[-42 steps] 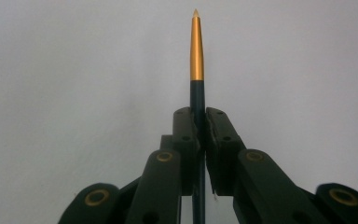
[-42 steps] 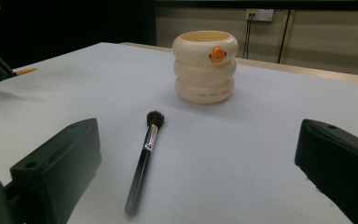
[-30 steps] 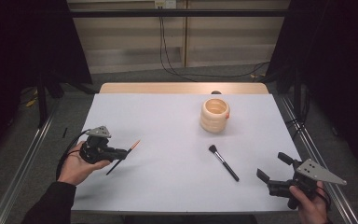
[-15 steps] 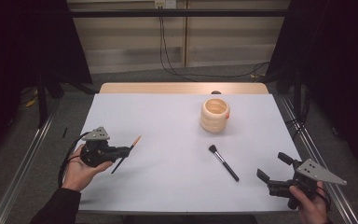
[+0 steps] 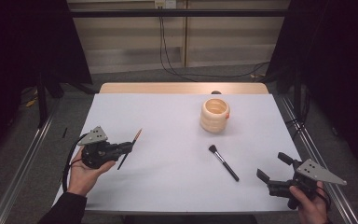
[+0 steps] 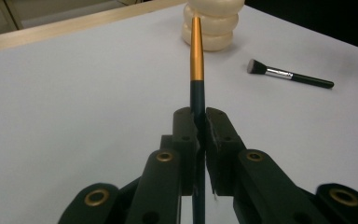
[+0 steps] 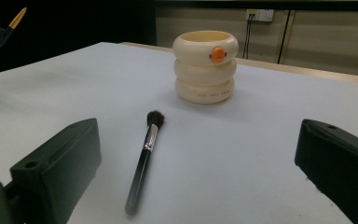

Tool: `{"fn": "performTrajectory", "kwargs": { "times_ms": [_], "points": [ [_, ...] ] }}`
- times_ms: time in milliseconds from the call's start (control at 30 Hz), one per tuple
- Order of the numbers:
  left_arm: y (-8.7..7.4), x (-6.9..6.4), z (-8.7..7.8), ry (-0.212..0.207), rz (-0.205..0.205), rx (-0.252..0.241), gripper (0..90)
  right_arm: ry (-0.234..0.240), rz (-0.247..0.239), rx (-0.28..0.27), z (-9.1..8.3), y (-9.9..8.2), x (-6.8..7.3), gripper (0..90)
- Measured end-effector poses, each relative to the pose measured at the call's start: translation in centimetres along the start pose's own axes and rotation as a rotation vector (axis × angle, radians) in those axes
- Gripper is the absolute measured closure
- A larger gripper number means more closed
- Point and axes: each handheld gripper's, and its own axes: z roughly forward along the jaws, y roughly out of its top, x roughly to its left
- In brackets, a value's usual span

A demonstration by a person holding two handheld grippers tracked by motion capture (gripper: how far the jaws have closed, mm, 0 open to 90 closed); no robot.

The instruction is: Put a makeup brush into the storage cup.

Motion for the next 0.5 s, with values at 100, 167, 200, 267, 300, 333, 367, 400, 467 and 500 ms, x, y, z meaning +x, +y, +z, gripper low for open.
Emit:
{"fn": "performTrajectory", "kwargs": {
  "times_ms": [100, 167, 200, 267, 300, 333, 367, 400, 467, 500],
  "points": [
    [0.1, -0.1, 0.0, -0.003, 0.000, -0.021, 83.7, -0.001, 0.003, 0.000, 0.0, 0.0, 0.0, 0.0],
    [0.1, -0.3, 0.1, 0.001, -0.008, -0.037, 83.7, -0.001, 0.004, -0.002, 0.0, 0.0, 0.0, 0.0],
    [0.1, -0.4, 0.1, 0.003, -0.005, -0.041, 83.7, -0.001, 0.005, -0.001, 0.0, 0.0, 0.0, 0.0],
    [0.2, -0.5, 0.2, -0.003, -0.004, -0.057, 83.7, 0.000, 0.005, -0.002, 0.0, 0.0, 0.0, 0.0],
    [0.2, -0.6, 0.2, -0.004, -0.002, -0.060, 83.7, -0.003, 0.006, -0.004, 0.0, 0.0, 0.0, 0.0],
    [0.2, -0.8, 0.2, 0.005, -0.002, -0.062, 83.7, -0.003, 0.005, -0.004, 0.0, 0.0, 0.0, 0.0],
    [0.3, -1.1, 0.2, 0.003, -0.003, -0.062, 83.7, 0.000, 0.005, -0.004, 0.0, 0.0, 0.0, 0.0],
    [0.4, -1.5, 0.2, -0.007, -0.001, -0.075, 83.7, -0.001, 0.003, -0.003, 0.0, 0.0, 0.0, 0.0],
    [0.5, -2.0, 0.3, -0.022, 0.005, -0.096, 83.6, -0.003, 0.005, -0.006, 0.0, 0.0, 0.1, 0.0],
    [0.6, -2.2, 0.4, -0.027, 0.008, -0.103, 83.7, -0.001, 0.005, -0.007, 0.0, 0.0, 0.1, 0.0]
  ]
}}
